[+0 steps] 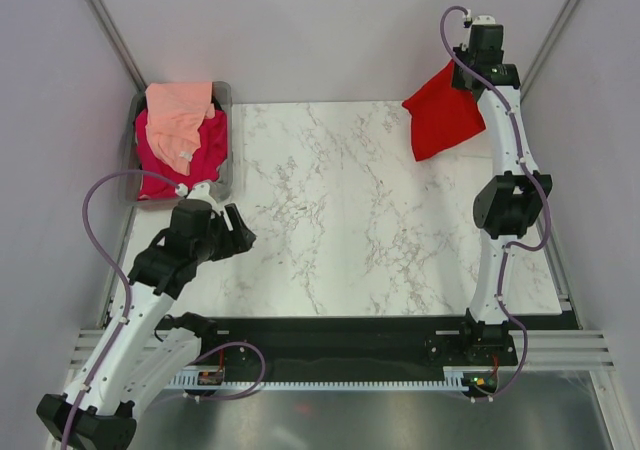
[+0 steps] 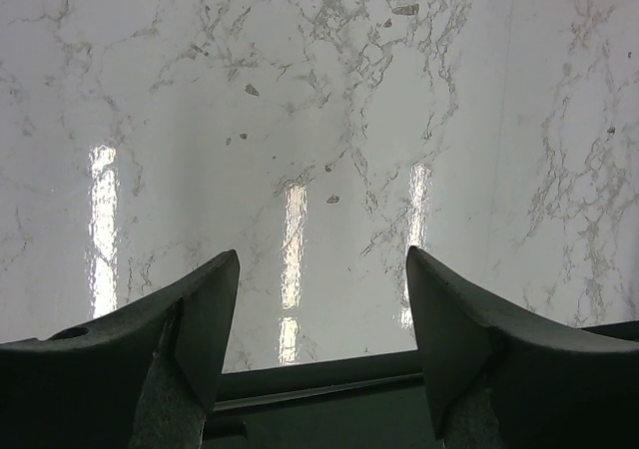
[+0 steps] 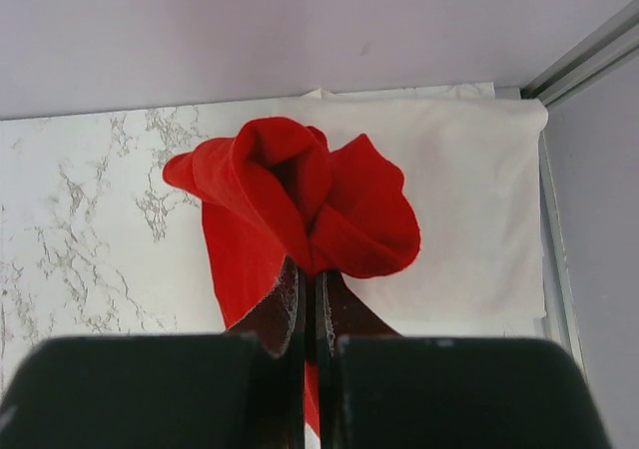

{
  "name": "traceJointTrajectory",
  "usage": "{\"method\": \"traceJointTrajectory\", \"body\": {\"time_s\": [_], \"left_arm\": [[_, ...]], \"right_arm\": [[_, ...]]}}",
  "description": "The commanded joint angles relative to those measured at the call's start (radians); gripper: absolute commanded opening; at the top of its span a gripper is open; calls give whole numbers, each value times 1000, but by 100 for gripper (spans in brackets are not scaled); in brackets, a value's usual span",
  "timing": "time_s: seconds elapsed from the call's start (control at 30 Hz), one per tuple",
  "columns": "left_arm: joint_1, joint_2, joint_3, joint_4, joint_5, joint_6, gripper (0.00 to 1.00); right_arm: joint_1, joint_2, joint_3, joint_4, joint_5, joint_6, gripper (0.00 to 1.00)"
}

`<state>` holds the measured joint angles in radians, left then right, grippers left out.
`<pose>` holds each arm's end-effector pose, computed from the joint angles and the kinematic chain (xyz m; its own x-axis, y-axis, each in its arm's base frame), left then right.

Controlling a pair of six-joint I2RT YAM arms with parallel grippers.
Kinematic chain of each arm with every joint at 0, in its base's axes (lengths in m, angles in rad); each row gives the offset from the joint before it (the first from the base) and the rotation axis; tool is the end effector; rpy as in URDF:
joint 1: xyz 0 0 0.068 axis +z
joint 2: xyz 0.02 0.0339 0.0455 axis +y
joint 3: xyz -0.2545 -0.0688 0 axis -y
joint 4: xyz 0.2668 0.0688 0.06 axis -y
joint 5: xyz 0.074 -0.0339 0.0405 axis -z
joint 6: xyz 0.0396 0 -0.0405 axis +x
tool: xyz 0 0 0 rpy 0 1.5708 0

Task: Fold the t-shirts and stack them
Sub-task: Neatly place the folded tshirt to the corner

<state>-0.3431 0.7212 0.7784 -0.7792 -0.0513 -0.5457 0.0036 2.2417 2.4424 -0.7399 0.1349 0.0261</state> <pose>0.1674 -0.0576 0.2817 -0.6875 -0.3048 -0.6591 -0.0668 0.9303 -0.3605 0.5249 -0.0034 0.3667 -0.5104 0.0240 -0.8596 0.1252 0.9910 -0.0466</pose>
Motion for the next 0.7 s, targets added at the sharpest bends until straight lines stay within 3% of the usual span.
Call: {"method": "traceJointTrajectory", "body": {"time_s": [0.0, 0.5, 0.67], "left_arm": [[-5, 0, 1, 14, -13, 1, 75], [-16, 33, 5, 9, -15, -2, 72], [-16, 17, 2, 8, -19, -2, 72]], "right_arm": [[-26, -10, 49, 123, 40, -51, 0], [-119, 88, -65, 283, 80, -72, 0], [-165, 182, -59, 365, 172, -83, 3]]}}
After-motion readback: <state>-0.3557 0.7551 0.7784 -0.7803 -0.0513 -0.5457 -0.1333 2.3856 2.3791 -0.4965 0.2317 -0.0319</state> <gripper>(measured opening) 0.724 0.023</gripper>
